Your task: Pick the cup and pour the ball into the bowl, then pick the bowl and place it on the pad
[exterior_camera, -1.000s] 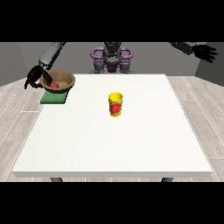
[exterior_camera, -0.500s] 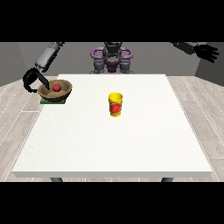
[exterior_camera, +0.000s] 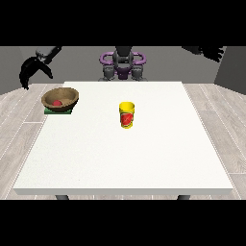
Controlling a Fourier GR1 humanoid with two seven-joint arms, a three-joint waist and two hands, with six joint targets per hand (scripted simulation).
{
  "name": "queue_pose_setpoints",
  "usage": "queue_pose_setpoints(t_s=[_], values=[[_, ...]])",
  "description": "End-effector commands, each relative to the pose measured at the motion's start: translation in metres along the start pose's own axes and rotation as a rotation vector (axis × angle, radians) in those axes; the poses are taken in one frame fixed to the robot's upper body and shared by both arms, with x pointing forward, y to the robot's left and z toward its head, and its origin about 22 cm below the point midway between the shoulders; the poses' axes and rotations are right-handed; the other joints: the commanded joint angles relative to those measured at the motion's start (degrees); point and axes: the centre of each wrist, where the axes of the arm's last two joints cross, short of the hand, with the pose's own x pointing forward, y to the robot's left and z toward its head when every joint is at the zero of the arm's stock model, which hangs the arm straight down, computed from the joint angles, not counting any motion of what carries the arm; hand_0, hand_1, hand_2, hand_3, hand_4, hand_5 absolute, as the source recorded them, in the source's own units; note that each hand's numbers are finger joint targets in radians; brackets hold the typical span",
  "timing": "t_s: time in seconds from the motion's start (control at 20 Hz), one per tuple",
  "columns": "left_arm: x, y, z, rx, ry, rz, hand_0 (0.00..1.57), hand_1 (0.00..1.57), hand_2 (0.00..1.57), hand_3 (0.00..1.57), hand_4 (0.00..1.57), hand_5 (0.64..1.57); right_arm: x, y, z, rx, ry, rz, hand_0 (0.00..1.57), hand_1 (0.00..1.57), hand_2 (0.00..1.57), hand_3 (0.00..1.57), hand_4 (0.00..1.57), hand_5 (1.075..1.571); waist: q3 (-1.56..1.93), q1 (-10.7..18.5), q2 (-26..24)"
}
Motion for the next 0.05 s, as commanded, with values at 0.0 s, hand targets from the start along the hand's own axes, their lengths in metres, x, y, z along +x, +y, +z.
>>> queue_pose_setpoints(t_s=[0.0], values=[[-0.0278, -0.0189, 0.0138, 0.015, 0.143, 0.004, 0.0, 0.0, 0.0, 0.0, 0.9, 1.559, 0.0234, 0.0359, 0.0023, 0.15, -0.054, -0.054, 0.0, 0.0, 0.0, 0.0, 0.48, 1.434, -0.09, -3.0, -8.3]])
